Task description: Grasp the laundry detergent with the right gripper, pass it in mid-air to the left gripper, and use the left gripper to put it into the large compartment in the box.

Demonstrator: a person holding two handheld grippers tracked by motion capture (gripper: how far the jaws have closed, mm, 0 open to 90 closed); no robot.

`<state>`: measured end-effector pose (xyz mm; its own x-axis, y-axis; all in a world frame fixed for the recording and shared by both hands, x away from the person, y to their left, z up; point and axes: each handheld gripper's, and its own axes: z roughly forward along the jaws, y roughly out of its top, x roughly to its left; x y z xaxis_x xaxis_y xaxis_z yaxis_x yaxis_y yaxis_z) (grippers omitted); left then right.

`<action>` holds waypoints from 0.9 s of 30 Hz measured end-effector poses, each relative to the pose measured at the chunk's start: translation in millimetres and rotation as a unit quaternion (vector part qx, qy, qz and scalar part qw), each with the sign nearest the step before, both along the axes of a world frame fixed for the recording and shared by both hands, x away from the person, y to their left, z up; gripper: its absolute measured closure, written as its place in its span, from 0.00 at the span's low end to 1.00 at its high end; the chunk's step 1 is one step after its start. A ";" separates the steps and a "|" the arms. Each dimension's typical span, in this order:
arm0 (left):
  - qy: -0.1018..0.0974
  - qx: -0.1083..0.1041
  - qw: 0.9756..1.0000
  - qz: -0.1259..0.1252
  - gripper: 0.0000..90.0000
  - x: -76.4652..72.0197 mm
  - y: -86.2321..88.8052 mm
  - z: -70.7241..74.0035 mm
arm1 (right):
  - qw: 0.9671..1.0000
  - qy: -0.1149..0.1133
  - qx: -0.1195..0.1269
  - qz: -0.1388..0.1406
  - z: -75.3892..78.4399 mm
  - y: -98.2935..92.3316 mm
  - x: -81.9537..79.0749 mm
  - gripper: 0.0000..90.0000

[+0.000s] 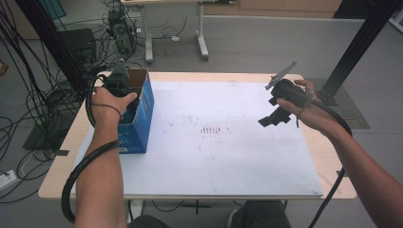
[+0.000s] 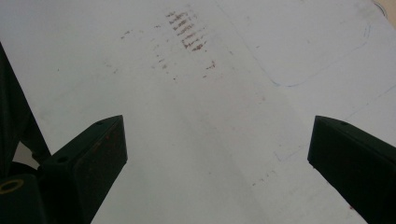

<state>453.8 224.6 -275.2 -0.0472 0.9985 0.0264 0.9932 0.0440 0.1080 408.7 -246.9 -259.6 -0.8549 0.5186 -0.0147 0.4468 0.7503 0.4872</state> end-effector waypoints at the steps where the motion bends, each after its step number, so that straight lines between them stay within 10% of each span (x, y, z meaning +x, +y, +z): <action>1: 0.000 0.000 1.000 0.000 0.40 0.1 0.0 0.2 | 1.000 0.000 -0.001 0.001 0.0 -0.3 0.0 0.05; 27: 0.002 0.002 1.000 -0.002 0.40 1.0 -0.7 1.1 | 1.000 0.001 0.003 -0.002 -1.1 -1.9 -0.9 0.05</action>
<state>454.9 223.9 -274.1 -0.0431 0.9986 0.0315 0.9937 0.0396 0.1049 407.8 -248.8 -260.7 -0.8533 0.5213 -0.0104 0.4499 0.7463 0.4906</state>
